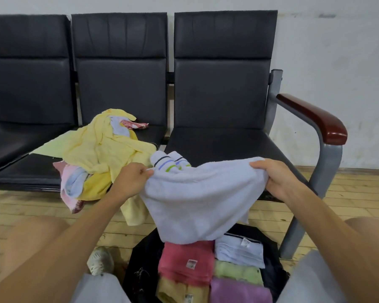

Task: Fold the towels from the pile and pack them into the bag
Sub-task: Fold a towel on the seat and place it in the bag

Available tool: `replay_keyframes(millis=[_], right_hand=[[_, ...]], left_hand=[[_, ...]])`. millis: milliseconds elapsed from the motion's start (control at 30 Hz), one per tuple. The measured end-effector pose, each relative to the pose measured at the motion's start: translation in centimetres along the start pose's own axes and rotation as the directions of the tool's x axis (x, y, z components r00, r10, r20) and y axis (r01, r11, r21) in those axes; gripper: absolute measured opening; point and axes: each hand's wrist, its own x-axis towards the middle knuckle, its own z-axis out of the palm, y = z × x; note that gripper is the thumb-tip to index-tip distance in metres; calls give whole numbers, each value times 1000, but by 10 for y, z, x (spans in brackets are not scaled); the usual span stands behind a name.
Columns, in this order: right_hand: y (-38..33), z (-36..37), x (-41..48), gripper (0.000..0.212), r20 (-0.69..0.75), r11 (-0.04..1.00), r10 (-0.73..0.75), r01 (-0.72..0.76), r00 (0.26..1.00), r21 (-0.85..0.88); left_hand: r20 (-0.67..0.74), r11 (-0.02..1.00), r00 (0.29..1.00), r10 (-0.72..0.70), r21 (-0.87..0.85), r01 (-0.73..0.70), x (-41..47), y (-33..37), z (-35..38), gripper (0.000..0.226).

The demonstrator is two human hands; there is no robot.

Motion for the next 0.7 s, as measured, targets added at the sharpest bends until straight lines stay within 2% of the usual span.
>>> replay_keyframes(millis=[100,200,300,400,467,567,700], right_hand=[[1,0,-4,17,47,993,40,-35,998,-109],[5,2,-4,13,42,987,5,2,999,-161],[4,5,-2,17,1,995,-50,50,999,-88],[1,7,-2,16,-70,997,-80,81,994,16],[-1,8,-3,15,-106,992,-111,117,988,45],[-2,7,-3,16,-145,988,-133,143,980,60],[-3,6,-2,23,-211,985,-169,173,963,0]], left_hand=[[8,973,995,-101,-210,100,-1,2,-2,40],[96,840,981,-170,-507,195,-6,9,-3,38],[135,695,960,-245,-666,271,-5,14,-6,36],[129,574,952,-276,-773,271,-1,16,-10,27],[87,600,956,-281,-761,245,0,15,-9,28],[-14,747,967,-256,-637,189,3,11,-4,31],[-151,803,946,-287,-576,152,7,3,-3,38]])
